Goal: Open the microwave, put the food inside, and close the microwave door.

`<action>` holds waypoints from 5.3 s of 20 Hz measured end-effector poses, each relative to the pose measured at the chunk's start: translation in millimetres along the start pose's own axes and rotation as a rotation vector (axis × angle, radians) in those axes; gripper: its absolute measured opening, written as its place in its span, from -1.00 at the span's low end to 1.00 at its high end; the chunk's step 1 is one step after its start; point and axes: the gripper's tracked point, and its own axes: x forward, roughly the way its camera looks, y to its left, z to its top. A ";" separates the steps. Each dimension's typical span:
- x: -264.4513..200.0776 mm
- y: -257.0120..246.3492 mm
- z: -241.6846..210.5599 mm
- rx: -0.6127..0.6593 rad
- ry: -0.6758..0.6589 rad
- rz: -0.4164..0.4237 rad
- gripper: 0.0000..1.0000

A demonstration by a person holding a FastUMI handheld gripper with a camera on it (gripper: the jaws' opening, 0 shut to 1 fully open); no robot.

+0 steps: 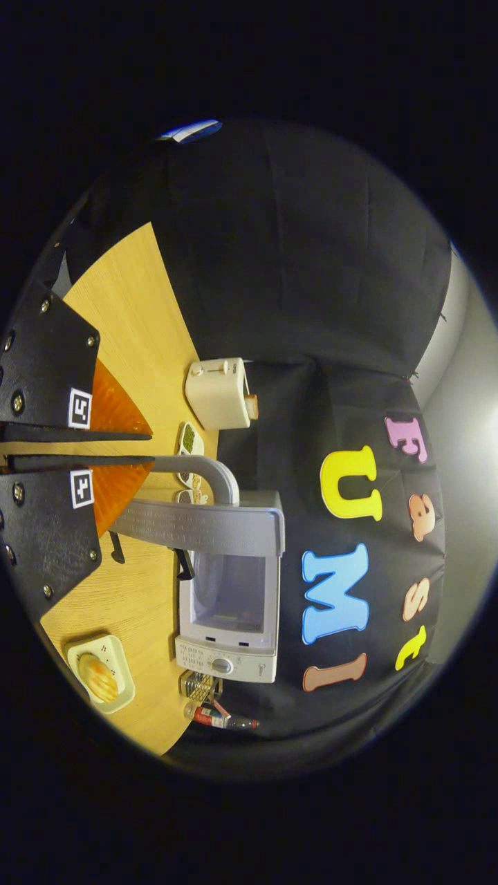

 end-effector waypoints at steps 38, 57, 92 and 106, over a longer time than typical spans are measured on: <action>-104.1 -280.9 -137.2 0.042 0.259 0.034 0.87; -45.6 -248.4 -25.7 -0.128 0.115 -0.055 0.36; 292.9 -285.6 14.9 0.415 -0.019 -0.313 0.45; 309.9 -294.1 7.1 0.567 0.010 -0.311 0.50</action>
